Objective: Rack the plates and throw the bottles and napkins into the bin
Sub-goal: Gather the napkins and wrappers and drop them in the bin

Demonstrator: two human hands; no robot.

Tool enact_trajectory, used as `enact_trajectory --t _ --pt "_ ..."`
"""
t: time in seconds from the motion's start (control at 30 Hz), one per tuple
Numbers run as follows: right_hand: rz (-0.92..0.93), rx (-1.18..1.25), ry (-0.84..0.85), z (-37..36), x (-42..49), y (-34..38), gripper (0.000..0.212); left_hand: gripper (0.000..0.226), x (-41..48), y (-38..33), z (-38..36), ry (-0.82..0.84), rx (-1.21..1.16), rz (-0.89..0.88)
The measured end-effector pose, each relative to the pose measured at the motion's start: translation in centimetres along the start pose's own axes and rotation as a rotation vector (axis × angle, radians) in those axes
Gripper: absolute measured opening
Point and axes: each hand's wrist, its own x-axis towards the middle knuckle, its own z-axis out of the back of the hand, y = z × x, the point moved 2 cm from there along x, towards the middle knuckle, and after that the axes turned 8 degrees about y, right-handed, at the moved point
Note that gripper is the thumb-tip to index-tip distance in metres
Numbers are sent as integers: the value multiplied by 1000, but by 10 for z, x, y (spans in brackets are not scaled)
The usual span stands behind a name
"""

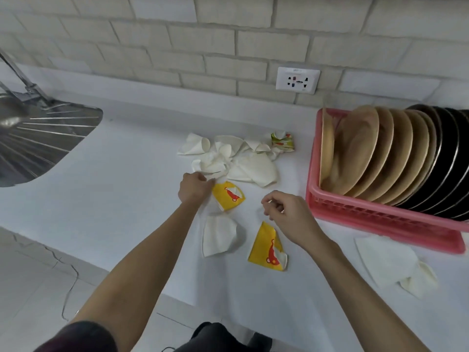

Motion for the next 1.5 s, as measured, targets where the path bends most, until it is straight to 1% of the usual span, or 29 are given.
enact_trajectory --t 0.03,0.07,0.17,0.27,0.37,0.43,0.47,0.53,0.63,0.7,0.77,0.83,0.9,0.97,1.03,1.17,1.23,1.3,1.33,1.4,1.47,1.5 --pt "3 -5 12 1 9 2 12 23 -3 0 -1 -6 -2 -11" --pt "10 -8 24 1 19 4 13 18 -4 3 -2 -7 -28 -27" --pt "53 -38 43 -1 57 14 13 21 -6 13 3 -8 -203 -74" --pt "77 -133 32 -12 105 22 14 19 -14 23 12 16 -396 -97" --pt "106 -339 51 -32 157 26 27 19 -21 33 17 50 -571 -131" --pt "115 -563 103 -48 187 28 41 21 -22 35 21 77 -706 -130" --pt "106 -695 134 -56 199 28 46 27 -23 36 23 95 -764 -135" --pt "96 -888 173 -69 217 27 49 34 -22 37 27 138 -834 -150" --pt "75 -977 177 -80 232 21 45 23 -17 39 30 173 -859 -159" --pt "48 -938 173 -83 238 17 42 14 -12 40 32 186 -876 -145" --pt "50 -881 155 -83 241 16 32 8 -6 41 34 193 -878 -135" --pt "73 -828 125 -82 242 17 21 8 1 38 36 203 -883 -132" --pt "102 -745 62 -76 238 20 14 11 7 30 41 219 -896 -165" --pt "140 -573 -22 -66 230 26 9 21 12 18 45 236 -885 -204" --pt "132 -328 -111 -52 220 31 5 26 16 3 49 278 -890 -227" --pt "-41 112 -304 -13 208 23 13 18 31 -29 50 410 -849 -221" --pt "-108 276 -366 8 201 18 22 22 37 -45 45 465 -817 -217" --pt "-161 401 -420 25 196 10 29 33 44 -61 40 483 -732 -251" --pt "-197 441 -455 32 194 3 28 37 49 -69 37 484 -674 -289" --pt "-290 443 -522 43 195 -16 18 41 60 -86 31 454 -521 -385" --pt "-387 391 -515 50 198 -32 8 36 75 -103 23 382 -333 -461" --pt "-435 341 -497 52 199 -39 8 29 82 -111 19 351 -226 -489"
